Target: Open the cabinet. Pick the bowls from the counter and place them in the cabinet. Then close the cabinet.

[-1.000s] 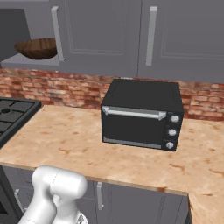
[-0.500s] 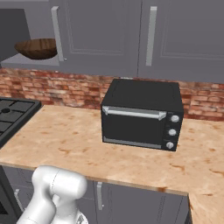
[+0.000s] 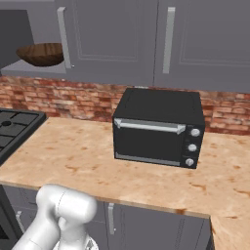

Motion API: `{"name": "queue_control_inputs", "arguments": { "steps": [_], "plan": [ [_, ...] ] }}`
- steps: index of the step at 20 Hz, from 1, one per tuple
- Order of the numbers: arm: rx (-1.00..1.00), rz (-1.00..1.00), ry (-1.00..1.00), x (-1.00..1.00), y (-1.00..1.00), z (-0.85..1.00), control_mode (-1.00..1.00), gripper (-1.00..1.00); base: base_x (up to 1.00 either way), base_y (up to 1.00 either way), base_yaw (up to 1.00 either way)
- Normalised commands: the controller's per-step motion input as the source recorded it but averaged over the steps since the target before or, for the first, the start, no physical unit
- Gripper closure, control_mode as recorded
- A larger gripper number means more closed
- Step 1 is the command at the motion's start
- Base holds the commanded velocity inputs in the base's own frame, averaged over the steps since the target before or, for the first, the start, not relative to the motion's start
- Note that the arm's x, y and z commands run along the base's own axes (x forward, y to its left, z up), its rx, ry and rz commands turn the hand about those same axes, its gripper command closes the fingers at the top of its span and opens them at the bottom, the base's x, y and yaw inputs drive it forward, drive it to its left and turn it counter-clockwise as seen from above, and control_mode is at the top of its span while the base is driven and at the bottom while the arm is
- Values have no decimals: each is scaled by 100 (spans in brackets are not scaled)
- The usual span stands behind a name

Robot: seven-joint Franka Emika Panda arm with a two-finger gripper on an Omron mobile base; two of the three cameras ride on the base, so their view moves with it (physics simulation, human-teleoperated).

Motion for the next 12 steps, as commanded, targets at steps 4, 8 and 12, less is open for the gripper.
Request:
{"name": "queue_control_inputs", "arguments": {
  "steps": [4,8,12],
  "plan": [
    [0,-6,-1,22,32,-1,-100,-100,0,0,0],
    [0,-9,-1,31,24,-5,-100,-100,0,0,0],
    [0,-11,-2,34,15,-5,-100,-100,0,0,0]
  ]
}}
